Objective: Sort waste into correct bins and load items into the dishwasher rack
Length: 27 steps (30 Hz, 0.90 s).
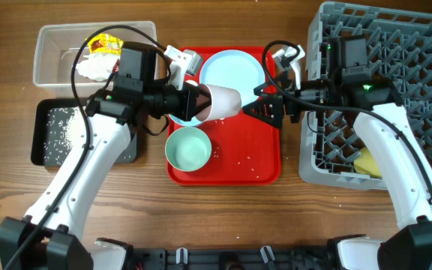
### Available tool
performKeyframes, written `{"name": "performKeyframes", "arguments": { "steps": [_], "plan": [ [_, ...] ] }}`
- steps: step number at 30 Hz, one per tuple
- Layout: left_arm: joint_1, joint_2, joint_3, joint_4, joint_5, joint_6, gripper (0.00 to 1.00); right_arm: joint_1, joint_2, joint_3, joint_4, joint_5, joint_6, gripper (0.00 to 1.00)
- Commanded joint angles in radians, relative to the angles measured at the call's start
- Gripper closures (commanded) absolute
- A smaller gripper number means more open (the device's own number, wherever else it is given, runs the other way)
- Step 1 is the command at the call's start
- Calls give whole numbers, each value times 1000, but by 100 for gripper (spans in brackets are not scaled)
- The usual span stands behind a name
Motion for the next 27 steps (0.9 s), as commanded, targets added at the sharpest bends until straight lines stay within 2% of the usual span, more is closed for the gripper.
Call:
{"name": "performKeyframes", "arguments": {
  "steps": [1,4,6,9,16,19,22,27],
  "plan": [
    [-5,-3,-3,5,-25,-2,96,-2,-19,8,2,-32,16,3],
    [-5,-3,-3,55,101,-4,96,8,-18,8,7,-89,8,3],
    [-5,-3,-3,124,246,-7,96,22,-18,8,18,-93,7,3],
    [-5,-3,-3,143,344,-7,96,39,-18,8,64,-180,7,3],
    [-5,-3,-3,179,430,-8,96,51,-18,8,95,-234,9,8],
    [-5,-3,-3,217,439,-27,96,74,-18,8,96,-234,9,17],
    [-5,-3,-3,218,439,-27,96,89,-18,8,107,-235,9,20],
    [-5,-3,-3,218,439,-26,96,91,-18,8,127,-264,10,42]
  ]
}}
